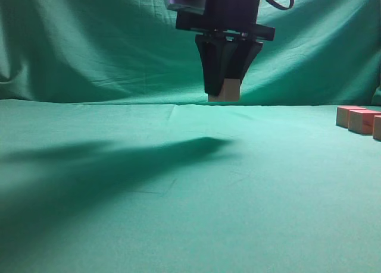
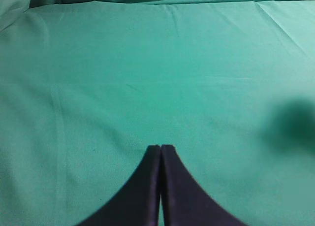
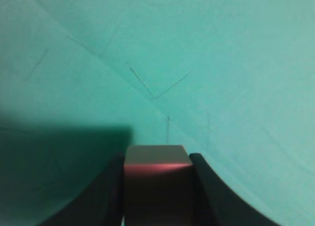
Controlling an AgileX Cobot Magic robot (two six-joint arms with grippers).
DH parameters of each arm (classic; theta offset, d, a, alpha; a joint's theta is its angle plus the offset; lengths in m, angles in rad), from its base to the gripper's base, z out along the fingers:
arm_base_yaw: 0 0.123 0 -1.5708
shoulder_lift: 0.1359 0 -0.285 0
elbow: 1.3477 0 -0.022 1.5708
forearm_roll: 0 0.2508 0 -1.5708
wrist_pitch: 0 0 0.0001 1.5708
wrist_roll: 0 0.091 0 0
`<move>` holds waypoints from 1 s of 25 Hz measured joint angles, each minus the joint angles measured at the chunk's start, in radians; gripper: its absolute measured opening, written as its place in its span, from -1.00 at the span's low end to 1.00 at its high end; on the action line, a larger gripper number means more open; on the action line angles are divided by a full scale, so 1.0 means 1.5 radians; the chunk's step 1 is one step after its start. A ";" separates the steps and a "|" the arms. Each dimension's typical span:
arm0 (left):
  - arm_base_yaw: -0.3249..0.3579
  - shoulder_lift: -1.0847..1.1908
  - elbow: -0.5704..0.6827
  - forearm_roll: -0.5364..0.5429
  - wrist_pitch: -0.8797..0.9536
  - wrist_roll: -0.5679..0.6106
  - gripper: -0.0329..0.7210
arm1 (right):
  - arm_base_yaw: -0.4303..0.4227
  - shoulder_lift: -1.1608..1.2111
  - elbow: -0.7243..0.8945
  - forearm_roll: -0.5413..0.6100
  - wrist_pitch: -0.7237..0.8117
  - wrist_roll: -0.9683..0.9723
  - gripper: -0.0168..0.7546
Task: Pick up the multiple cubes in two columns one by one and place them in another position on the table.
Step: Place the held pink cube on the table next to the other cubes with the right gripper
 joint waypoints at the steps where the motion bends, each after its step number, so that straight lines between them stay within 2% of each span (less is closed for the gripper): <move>1: 0.000 0.000 0.000 0.000 0.000 0.000 -0.91 | 0.000 0.004 0.000 0.000 0.000 0.008 -0.27; 7: 0.000 0.000 0.000 0.000 0.000 0.000 -0.91 | -0.002 0.032 0.000 -0.033 0.000 0.036 -0.27; 11: 0.000 0.000 0.000 0.000 0.000 0.000 -0.91 | -0.022 0.040 0.000 -0.039 -0.004 0.031 -0.27; 19: 0.000 0.000 0.000 0.000 0.000 0.000 -0.91 | -0.031 0.052 0.000 -0.034 -0.048 -0.018 -0.27; 25: 0.000 0.000 0.000 0.000 0.000 0.000 -0.91 | -0.031 0.064 0.000 -0.003 -0.055 -0.041 -0.27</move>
